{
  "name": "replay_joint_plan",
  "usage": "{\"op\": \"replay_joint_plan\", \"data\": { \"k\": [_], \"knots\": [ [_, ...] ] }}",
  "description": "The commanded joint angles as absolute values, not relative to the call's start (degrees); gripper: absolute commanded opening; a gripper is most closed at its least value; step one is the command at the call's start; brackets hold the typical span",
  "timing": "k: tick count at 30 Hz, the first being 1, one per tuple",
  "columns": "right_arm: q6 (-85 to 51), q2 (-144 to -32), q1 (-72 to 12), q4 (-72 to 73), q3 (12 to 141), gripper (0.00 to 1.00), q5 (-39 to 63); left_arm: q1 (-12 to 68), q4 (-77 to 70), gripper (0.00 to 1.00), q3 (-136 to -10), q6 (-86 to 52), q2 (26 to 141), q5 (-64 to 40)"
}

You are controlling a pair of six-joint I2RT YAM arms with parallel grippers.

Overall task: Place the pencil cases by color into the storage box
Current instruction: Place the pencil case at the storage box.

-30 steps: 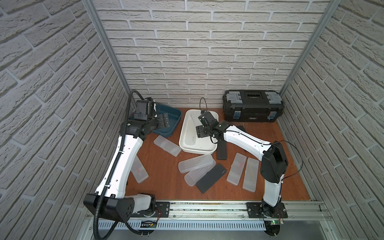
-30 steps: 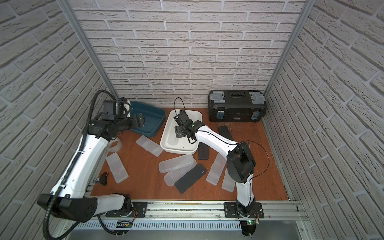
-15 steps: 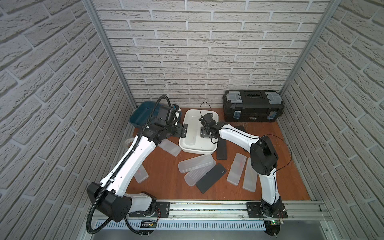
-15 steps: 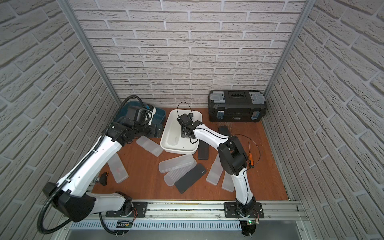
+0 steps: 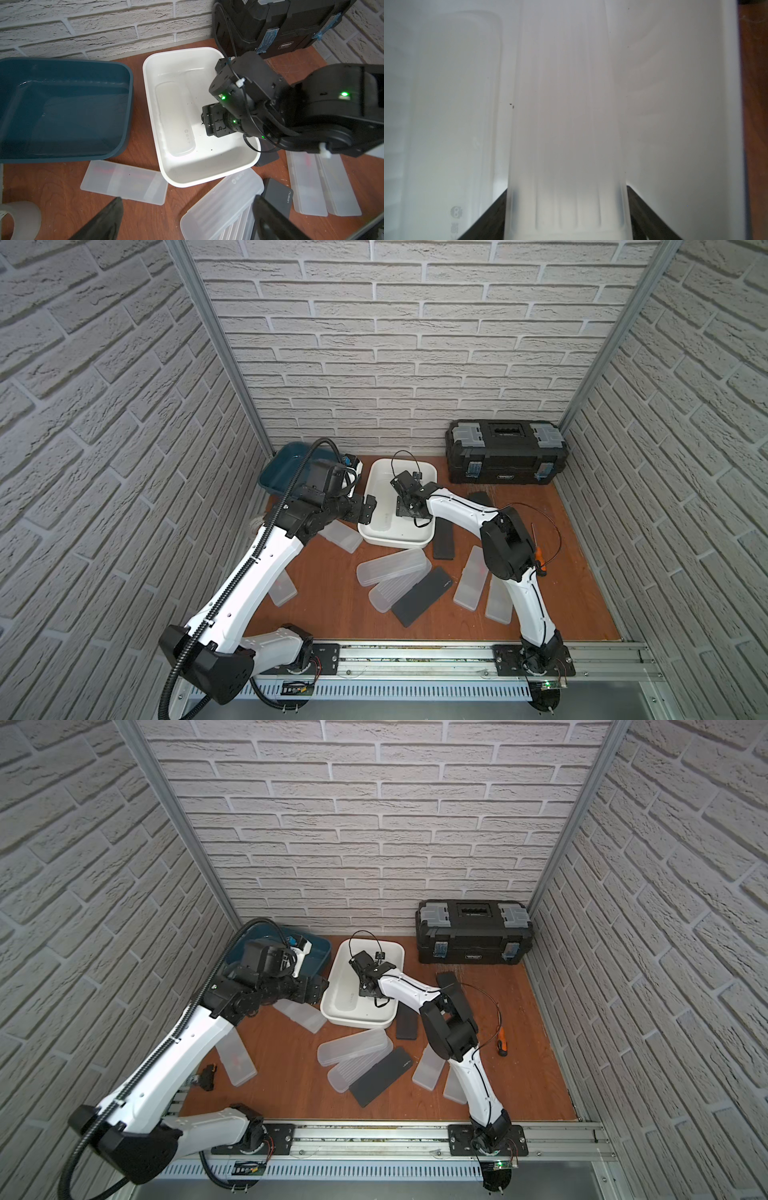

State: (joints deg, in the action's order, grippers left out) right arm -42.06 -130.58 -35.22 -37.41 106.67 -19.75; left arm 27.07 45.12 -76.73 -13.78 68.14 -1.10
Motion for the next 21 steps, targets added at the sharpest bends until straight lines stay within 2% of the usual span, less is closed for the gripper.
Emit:
{"op": "replay_joint_plan", "data": {
  "k": [1, 8, 11, 16, 21],
  "knots": [
    [-43.67, -131.32, -34.96, -39.39, 107.72, 0.49, -18.43, 27.3, 43.82, 0.98, -74.88, -14.71, 65.51, 0.25],
    [-44.55, -133.24, -34.89, -39.59, 107.46, 0.52, -15.53, 27.29, 45.78, 0.98, -74.08, -14.94, 66.03, 2.38],
    [-44.26, -133.41, -34.89, -39.87, 107.33, 0.57, -14.73, 27.33, 46.19, 0.98, -74.23, -15.12, 66.21, 2.87],
    [-43.66, -133.79, -34.85, -40.19, 107.42, 0.69, -12.93, 26.58, 47.68, 0.98, -75.05, -15.73, 67.46, 4.96],
    [-42.89, -132.78, -34.89, -39.55, 107.19, 0.83, -11.47, 22.53, 50.16, 0.98, -76.47, -16.98, 68.5, 5.62]
  ]
}}
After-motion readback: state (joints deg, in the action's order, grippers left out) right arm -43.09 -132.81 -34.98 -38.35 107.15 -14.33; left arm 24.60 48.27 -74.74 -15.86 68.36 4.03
